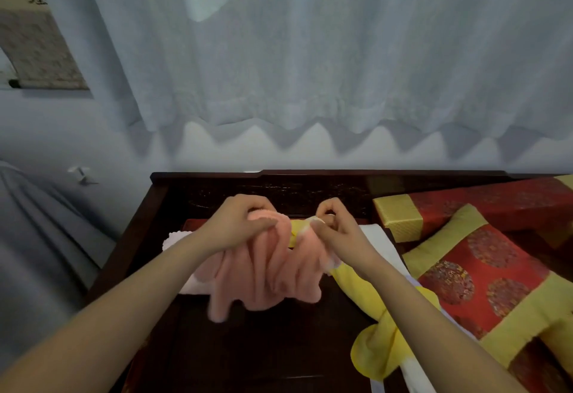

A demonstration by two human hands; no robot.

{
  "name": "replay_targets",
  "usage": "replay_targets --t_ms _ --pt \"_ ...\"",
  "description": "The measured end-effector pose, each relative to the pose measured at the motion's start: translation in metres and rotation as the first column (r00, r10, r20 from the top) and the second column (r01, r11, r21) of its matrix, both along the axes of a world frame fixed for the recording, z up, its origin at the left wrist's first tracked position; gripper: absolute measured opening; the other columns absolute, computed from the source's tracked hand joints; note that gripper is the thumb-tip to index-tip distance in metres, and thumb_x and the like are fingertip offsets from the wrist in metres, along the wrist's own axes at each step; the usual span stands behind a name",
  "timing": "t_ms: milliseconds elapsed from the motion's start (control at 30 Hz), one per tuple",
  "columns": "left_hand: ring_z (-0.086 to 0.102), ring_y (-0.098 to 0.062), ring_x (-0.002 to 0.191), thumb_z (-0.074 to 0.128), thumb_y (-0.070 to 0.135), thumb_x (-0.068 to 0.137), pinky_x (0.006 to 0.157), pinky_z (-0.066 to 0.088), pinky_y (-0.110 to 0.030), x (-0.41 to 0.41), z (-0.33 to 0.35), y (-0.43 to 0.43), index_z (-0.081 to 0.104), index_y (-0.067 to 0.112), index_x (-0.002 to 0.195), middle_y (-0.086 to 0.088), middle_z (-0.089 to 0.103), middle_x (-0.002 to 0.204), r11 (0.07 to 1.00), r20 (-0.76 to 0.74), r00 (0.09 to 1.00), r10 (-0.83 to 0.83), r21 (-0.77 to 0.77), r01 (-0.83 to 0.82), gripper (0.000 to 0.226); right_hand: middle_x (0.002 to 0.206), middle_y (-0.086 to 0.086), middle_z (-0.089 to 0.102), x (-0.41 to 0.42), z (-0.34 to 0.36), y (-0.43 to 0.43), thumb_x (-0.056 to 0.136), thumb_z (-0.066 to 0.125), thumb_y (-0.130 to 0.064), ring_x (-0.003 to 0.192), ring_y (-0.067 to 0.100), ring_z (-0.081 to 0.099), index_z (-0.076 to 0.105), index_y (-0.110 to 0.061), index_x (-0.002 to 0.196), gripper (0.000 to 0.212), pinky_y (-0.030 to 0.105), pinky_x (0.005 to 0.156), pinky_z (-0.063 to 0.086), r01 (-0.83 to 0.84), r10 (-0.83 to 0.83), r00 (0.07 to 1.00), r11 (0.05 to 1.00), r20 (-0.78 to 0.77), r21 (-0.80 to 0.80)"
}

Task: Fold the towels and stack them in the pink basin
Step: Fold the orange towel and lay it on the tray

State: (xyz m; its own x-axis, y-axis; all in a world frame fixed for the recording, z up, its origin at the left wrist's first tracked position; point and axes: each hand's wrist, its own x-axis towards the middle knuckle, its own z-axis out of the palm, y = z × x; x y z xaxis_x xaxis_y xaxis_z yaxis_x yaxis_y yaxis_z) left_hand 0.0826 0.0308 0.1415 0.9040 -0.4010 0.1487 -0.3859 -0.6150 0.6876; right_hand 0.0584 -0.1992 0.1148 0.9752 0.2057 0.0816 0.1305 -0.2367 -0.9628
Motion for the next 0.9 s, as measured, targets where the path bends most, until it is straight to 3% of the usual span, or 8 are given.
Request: replay_targets --t_ms 100,200,367,433,567,733,800,900 --pt "0.064 -0.001 0.088 0.066 0.031 0.077 0.076 0.046 -0.014 -0.008 0.004 -0.01 0.073 0.022 0.088 0.011 0.072 0.086 0.998 0.079 0.996 -0.045 -0.04 0.048 0.016 0.05 -0.011 0.056 -0.004 0.005 0.008 0.094 0.054 -0.011 0.044 0.006 0.051 0.053 -0.022 0.118 0.026 0.02 0.043 0.041 -0.138 0.13 0.987 0.986 -0.091 -0.09" --pt "0.064 -0.005 0.086 0.072 0.031 0.077 0.074 0.046 -0.015 -0.012 0.006 -0.009 0.071 0.021 0.088 0.009 0.071 0.086 0.993 0.077 0.99 -0.117 -0.026 0.119 0.015 0.078 0.001 0.069 -0.003 -0.007 0.018 0.087 0.056 -0.028 0.076 0.014 0.064 0.067 -0.017 0.088 0.016 0.038 0.072 0.053 -0.224 0.212 0.975 0.903 -0.073 -0.367" --pt "0.043 -0.012 0.058 0.068 0.023 0.073 0.057 0.036 -0.033 -0.008 -0.014 0.041 0.047 0.018 0.061 0.005 0.046 0.059 0.747 -0.168 0.982 -0.087 0.641 0.176 0.024 0.074 -0.011 0.063 0.008 0.0 -0.013 0.09 0.057 -0.013 0.07 -0.007 0.055 0.066 -0.022 0.079 0.018 0.02 0.069 0.043 -0.023 0.022 1.0 0.951 -0.007 -0.307" --pt "0.04 -0.009 0.055 0.067 0.028 0.075 0.056 0.032 -0.031 -0.012 -0.028 0.069 0.043 0.019 0.059 0.005 0.044 0.058 0.731 -0.214 0.977 0.008 0.668 0.141 0.031 0.076 -0.011 0.067 0.015 0.003 -0.033 0.09 0.058 -0.012 0.074 -0.001 0.059 0.068 -0.026 0.078 0.021 0.025 0.073 0.046 0.016 -0.029 0.999 0.958 -0.041 -0.286" --pt "0.067 -0.006 0.074 0.075 0.027 0.079 0.065 0.05 -0.017 -0.031 -0.03 0.09 0.074 0.021 0.085 0.003 0.074 0.081 0.998 -0.346 0.936 0.066 0.012 -0.066 0.009 0.091 -0.007 0.072 0.023 -0.002 -0.056 0.087 0.059 -0.016 0.088 0.012 0.065 0.069 -0.032 0.087 0.019 0.038 0.083 0.051 0.098 -0.08 0.995 0.869 0.057 -0.486" --pt "0.07 -0.021 0.086 0.059 0.035 0.086 0.072 0.056 -0.028 -0.045 -0.038 0.06 0.069 0.006 0.1 -0.015 0.072 0.09 0.725 -0.599 0.788 0.142 -0.479 -0.495 0.034 0.111 0.006 0.068 0.016 -0.01 -0.062 0.096 0.048 -0.03 0.104 0.026 0.062 0.05 -0.039 0.131 0.036 0.033 0.075 0.045 0.208 -0.025 0.978 0.171 0.207 -0.963" --pt "0.066 -0.021 0.08 0.057 0.033 0.09 0.073 0.056 -0.032 -0.046 -0.043 0.042 0.063 0.003 0.087 -0.011 0.066 0.079 0.645 -0.605 0.768 0.208 -0.505 -0.573 0.031 0.093 0.006 0.07 0.014 -0.01 -0.057 0.094 0.053 -0.024 0.085 0.022 0.065 0.061 -0.037 0.116 0.027 0.03 0.066 0.042 0.136 -0.089 0.99 0.439 0.108 -0.888" --pt "0.066 -0.018 0.077 0.058 0.021 0.092 0.065 0.055 -0.029 -0.048 -0.046 0.016 0.064 0.017 0.085 0.004 0.068 0.07 0.655 -0.492 0.821 0.289 -0.523 -0.545 0.01 0.07 0.007 0.059 0.005 0.003 -0.044 0.09 0.059 -0.006 0.057 0.01 0.054 0.075 -0.018 0.093 0.019 0.024 0.055 0.046 -0.07 0.028 0.971 0.983 -0.239 -0.17"
